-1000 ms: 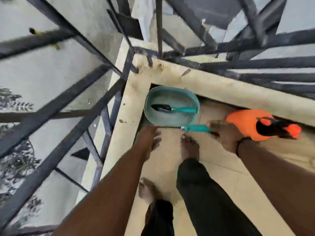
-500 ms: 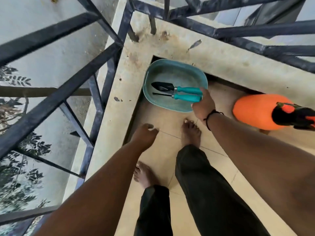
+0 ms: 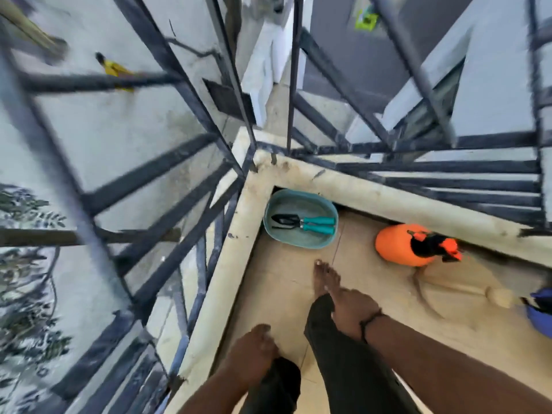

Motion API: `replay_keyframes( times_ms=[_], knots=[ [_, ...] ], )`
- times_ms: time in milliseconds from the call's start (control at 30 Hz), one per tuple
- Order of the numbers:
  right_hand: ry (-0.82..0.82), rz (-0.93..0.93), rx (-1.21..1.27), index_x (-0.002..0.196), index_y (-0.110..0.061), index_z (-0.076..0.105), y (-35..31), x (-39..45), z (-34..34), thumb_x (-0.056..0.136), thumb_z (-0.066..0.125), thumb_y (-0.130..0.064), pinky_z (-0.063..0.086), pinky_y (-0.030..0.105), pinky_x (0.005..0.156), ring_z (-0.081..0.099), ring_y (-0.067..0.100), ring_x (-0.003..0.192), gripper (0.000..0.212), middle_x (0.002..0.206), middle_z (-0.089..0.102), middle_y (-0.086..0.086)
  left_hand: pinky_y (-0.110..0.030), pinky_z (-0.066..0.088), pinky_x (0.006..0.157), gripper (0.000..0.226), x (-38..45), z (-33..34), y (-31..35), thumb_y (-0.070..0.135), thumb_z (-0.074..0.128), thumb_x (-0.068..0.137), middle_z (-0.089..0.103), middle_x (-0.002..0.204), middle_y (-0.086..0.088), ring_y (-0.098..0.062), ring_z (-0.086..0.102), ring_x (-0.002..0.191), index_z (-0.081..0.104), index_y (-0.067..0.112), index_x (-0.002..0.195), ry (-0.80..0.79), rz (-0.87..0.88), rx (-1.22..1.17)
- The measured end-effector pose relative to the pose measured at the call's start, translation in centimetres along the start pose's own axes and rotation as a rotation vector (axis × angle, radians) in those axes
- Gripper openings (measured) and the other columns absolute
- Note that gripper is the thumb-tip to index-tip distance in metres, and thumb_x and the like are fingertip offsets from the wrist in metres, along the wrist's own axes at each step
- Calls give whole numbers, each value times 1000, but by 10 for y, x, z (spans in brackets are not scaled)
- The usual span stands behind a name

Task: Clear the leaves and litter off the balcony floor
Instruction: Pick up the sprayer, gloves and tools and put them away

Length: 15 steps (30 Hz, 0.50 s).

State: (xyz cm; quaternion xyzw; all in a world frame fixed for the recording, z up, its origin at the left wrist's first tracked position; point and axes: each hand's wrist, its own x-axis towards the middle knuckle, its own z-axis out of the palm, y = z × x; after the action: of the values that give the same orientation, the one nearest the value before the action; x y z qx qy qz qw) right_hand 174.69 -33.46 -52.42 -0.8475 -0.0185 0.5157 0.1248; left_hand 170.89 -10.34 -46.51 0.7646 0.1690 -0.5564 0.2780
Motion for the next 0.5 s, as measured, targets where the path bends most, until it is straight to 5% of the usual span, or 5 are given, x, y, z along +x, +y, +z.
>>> replay_keyframes(
  times_ms=[67, 167, 333, 500],
  knots=[
    [61, 18, -72, 154, -21, -19, -22, -35, -8, 92, 42, -15, 35, 43, 108, 27, 30, 144, 87, 164, 7, 8, -7, 31, 78, 42, -35, -18, 2, 31, 44, 104, 59, 127, 3, -12, 55, 120, 44, 18, 144, 33, 63, 65],
    [75, 25, -161, 157, -19, -5, -58, -98, -22, 92, 39, -17, 28, 43, 113, 22, 30, 146, 78, 165, -3, 6, -15, 33, 91, 44, -94, -36, -4, 37, 49, 101, 55, 137, 0, -15, 51, 127, 47, 21, 142, 131, 127, 104],
    [211, -80, -397, 140, -12, 36, -95, -179, -36, 95, 39, -21, 39, 40, 95, 45, 33, 124, 46, 140, 46, 15, -20, 33, 99, 46, -174, -49, -7, 38, 49, 102, 48, 147, -2, -17, 45, 134, 45, 21, 144, 308, 244, 123],
    [296, -233, -553, 135, -17, 40, -118, -252, -49, 95, 44, -29, 40, 37, 93, 49, 31, 119, 42, 131, 52, 11, -21, 31, 104, 51, -248, -31, -29, 44, 46, 102, 38, 154, 0, -17, 39, 139, 39, 23, 148, 386, 267, 130]
  ],
)
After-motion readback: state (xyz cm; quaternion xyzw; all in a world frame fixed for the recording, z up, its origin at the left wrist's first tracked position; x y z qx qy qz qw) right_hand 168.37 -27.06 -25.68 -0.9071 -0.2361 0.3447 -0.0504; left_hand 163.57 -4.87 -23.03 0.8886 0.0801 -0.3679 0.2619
